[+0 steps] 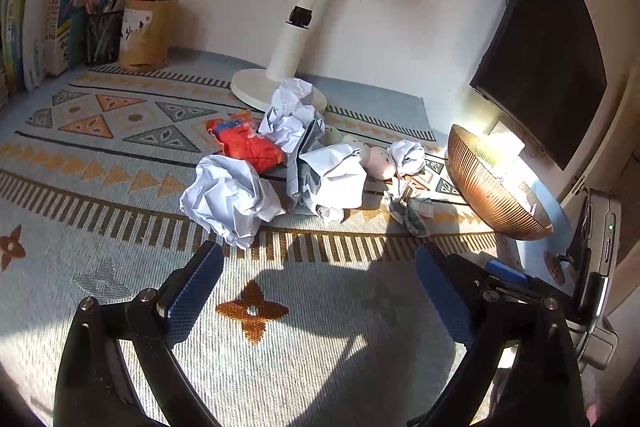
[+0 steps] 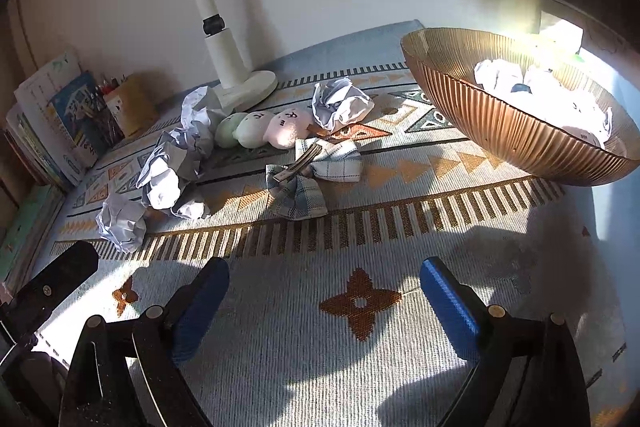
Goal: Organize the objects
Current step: 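Withdraw both tools from the bowl back over the rug, then grasp a crumpled white paper with the left tool while the right tool grasps a grey paper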
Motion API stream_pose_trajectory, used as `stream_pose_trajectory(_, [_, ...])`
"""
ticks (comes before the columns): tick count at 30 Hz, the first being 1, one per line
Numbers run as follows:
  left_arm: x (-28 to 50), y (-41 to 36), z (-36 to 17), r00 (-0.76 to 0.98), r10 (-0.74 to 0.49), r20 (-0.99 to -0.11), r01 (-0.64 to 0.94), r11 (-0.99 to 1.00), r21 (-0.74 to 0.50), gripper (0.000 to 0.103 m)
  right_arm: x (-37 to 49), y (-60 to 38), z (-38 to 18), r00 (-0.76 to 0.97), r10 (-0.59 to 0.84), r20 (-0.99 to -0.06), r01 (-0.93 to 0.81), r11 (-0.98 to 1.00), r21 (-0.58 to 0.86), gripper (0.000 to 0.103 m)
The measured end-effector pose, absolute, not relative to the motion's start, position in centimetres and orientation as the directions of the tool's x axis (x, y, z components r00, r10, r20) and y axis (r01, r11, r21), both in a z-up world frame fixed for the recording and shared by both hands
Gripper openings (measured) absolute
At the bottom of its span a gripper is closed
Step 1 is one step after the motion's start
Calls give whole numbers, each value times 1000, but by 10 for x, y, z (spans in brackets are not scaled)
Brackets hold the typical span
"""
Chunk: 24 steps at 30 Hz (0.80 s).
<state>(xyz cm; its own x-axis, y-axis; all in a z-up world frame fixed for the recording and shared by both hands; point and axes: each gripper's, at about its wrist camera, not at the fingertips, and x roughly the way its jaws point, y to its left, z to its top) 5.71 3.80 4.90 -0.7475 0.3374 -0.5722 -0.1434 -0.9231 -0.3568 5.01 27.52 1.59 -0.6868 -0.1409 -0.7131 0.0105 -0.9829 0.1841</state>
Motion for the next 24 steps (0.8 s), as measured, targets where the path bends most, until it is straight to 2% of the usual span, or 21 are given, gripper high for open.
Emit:
stream_pose_trajectory(13, [52, 20, 44, -732, 390, -559, -118, -880, -460, 97, 52, 278, 16, -696, -138, -705, -4, -981, 195, 96])
stream_pose_trajectory(15, [47, 12, 41, -698, 421, -579, -99, -858, -504, 97, 56, 280, 20, -714, -142, -686, 1, -979, 202, 96])
stream_pose_trajectory(18, [42, -14, 36, -675, 461, -576, -56, -810, -583, 97, 49, 277, 22, -691, -166, -703, 17, -977, 213, 96])
stream_pose_trajectory(21, [34, -27, 47, -701, 341, -627, -22, -889, -458, 97, 35, 266, 34, -686, -245, -686, 64, -958, 278, 96])
stream_pose_trajectory(24, [11, -23, 47, -659, 321, -680, -57, -923, -381, 97, 14, 244, 52, -678, -322, -661, 122, -936, 331, 96])
